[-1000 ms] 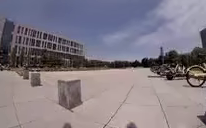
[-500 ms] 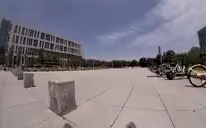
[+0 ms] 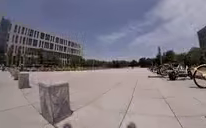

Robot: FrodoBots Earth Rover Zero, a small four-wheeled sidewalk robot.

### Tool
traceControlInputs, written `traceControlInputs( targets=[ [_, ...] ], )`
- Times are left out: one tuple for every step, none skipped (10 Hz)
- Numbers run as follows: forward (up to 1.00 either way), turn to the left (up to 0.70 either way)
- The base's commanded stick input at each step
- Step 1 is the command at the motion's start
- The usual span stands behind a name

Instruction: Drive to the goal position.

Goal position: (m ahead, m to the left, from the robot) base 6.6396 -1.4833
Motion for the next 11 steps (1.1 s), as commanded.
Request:
traceControlInputs(
  targets=[
    [0.45,0.00],
    [0.45,0.00],
    [0.45,0.00],
    [0.45,0.00],
    [0.45,0.00],
    [0.45,0.00],
    [0.45,0.00],
    [0.45,0.00],
    [0.45,0.00],
    [0.45,0.00],
    [0.45,0.00]
  ],
)
